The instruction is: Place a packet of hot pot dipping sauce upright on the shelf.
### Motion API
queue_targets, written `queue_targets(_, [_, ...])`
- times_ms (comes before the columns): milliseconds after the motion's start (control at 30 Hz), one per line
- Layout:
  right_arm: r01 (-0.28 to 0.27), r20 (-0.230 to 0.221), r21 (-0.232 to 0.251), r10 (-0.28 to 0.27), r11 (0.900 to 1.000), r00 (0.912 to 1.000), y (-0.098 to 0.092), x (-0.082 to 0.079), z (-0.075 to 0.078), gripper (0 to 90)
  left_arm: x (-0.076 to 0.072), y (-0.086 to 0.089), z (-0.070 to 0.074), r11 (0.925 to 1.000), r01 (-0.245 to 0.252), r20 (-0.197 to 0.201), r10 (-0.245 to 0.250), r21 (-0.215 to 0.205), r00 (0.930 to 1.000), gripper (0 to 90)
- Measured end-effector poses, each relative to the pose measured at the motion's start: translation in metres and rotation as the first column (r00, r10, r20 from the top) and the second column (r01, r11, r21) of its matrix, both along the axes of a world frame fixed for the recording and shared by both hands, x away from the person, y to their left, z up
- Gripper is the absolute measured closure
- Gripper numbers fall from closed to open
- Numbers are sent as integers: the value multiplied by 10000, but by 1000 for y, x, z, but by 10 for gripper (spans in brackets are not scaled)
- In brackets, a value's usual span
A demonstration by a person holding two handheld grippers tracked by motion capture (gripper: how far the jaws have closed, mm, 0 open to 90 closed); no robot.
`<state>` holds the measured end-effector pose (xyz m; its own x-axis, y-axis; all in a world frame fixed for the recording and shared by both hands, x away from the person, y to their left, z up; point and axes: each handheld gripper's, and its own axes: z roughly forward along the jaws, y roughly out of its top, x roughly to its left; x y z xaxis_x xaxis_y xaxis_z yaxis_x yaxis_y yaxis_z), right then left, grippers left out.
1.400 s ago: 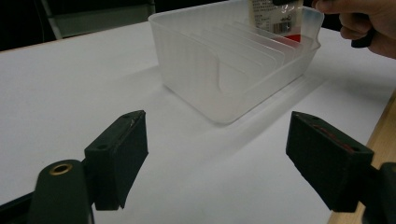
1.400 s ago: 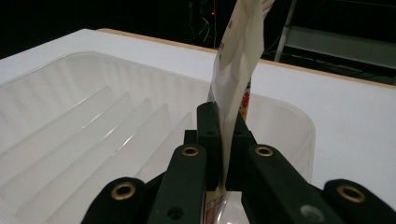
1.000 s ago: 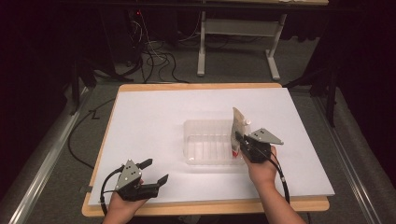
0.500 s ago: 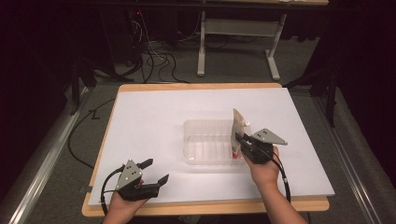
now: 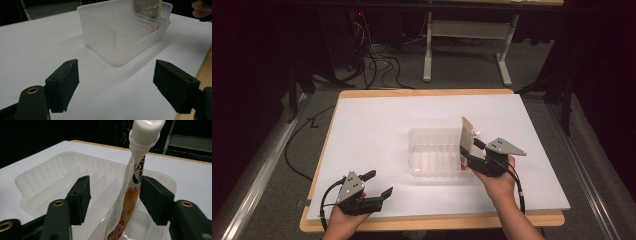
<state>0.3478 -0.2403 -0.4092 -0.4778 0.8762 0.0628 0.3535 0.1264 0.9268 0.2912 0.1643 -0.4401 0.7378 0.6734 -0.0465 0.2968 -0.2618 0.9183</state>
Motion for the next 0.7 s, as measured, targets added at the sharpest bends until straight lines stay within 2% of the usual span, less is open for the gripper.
queue_targets(300, [-439,113,-79,440,9990,9990,-11,-13,11,268,1,-2,-1,10000,59,-67,-59,20,10000,210])
queue_targets(333, [-400,135,-92,402,9992,9991,-18,-18,14,224,0,-2,-1,10000,69,-87,-68,44,9999,210])
queue_targets(433, [-324,165,-182,327,9993,9993,-24,-22,15,198,0,-2,-1,9999,85,-111,-85,65,9999,210])
queue_targets(467, [-234,184,-199,237,9995,9995,-31,-26,15,182,0,-2,-1,9999,63,-117,-63,81,9999,210])
queue_targets(567, [-84,146,-229,88,9997,9999,-40,-31,15,176,0,-3,-2,9999,47,-115,-46,103,9999,209])
queue_targets(667, [214,77,-191,-213,9996,9997,-59,-42,10,173,0,-4,-3,9999,70,-164,-68,158,9998,208])
queue_targets(700, [214,77,-191,-213,9996,9997,-59,-42,10,173,0,-4,-3,9999,70,-164,-68,158,9998,207])
